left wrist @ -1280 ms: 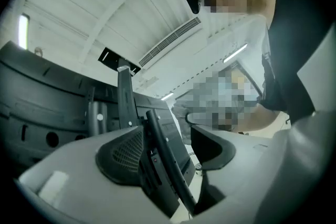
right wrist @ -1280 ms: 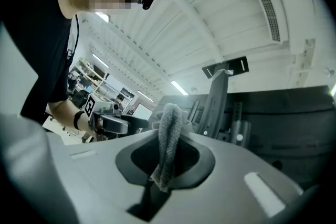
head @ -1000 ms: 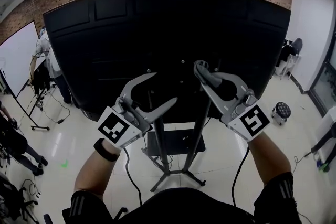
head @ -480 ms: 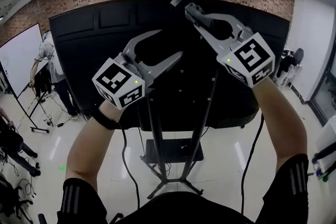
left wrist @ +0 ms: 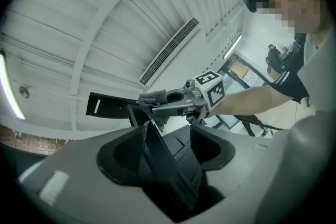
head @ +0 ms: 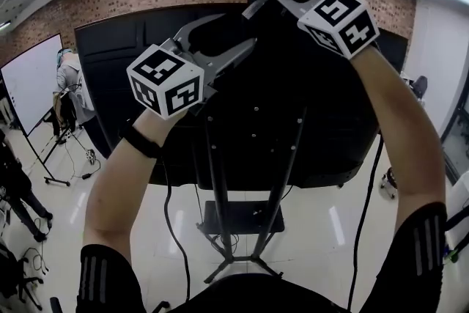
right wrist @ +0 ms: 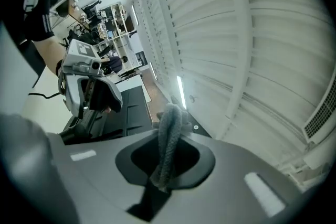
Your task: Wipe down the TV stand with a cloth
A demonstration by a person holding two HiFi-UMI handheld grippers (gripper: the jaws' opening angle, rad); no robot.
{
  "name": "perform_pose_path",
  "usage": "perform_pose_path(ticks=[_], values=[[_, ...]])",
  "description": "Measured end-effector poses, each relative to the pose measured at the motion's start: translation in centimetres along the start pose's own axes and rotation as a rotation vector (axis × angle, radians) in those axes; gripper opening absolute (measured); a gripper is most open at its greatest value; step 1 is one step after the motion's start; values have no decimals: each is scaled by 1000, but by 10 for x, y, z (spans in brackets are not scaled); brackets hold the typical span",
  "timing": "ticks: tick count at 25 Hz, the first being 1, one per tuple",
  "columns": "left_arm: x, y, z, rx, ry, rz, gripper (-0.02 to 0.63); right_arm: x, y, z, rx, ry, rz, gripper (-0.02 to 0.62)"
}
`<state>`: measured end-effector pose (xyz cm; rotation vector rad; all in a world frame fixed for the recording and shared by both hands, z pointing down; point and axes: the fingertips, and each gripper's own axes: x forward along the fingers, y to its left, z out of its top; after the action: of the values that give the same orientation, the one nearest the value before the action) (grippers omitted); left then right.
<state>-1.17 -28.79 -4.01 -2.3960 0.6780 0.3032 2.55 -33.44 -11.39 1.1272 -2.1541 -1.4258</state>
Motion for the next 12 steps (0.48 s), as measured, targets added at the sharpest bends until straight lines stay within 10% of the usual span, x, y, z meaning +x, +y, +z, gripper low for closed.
perform_pose_path(ticks=[12], values=[[12, -2, 5, -7, 18, 5, 296, 28, -4, -10, -12, 93, -9, 27]])
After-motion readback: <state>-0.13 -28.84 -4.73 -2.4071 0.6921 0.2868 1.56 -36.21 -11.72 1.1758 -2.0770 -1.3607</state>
